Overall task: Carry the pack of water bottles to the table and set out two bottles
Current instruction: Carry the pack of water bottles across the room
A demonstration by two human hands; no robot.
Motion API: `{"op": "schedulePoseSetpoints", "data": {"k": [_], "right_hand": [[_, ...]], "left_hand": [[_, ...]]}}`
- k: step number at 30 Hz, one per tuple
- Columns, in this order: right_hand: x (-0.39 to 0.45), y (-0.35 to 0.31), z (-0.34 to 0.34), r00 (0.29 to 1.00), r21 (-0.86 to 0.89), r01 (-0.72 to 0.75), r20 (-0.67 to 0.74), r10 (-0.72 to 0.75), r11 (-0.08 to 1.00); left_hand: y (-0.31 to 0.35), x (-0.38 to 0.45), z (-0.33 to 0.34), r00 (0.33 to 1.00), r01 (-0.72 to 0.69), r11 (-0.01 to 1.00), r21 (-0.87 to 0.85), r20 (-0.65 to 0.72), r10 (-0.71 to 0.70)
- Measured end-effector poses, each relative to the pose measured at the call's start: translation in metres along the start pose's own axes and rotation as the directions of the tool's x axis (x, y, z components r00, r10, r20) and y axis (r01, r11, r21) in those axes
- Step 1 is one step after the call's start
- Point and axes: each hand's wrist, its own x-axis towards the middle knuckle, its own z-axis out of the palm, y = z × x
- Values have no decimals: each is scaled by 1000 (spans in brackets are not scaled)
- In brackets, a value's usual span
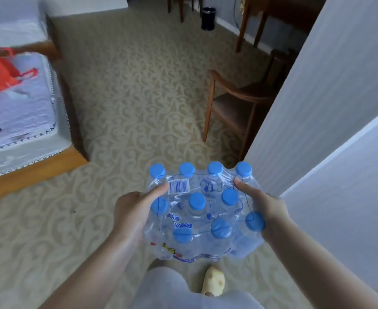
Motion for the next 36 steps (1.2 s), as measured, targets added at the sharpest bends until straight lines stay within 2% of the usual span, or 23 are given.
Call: {"op": "schedulePoseSetpoints", "data": {"k": [7, 15, 18, 22, 30, 36], "right_hand": [[69, -90, 116, 996, -75, 9, 85, -3, 997], [144, -167, 260, 999, 13, -8, 48, 7, 1000], [164, -201, 296, 998, 43, -31, 52, 29, 999], [208, -251, 335, 999, 19, -29, 36, 29, 999], [326, -344, 401, 999, -5, -37, -29, 37, 999], [400, -428, 454, 999, 16, -37, -33, 38, 999]], "left_hand": [[67, 120, -16, 996, 36, 996, -78, -78, -42], [170, 284, -45, 996, -11, 997, 76, -83, 18], [207, 332, -45, 997, -24, 997, 74, -78, 30], [245, 398, -31, 999, -18, 999, 48, -49, 20], [314, 533, 26, 994, 58, 993, 107, -100, -47], [382, 634, 59, 993, 84, 996, 31, -91, -81]]}}
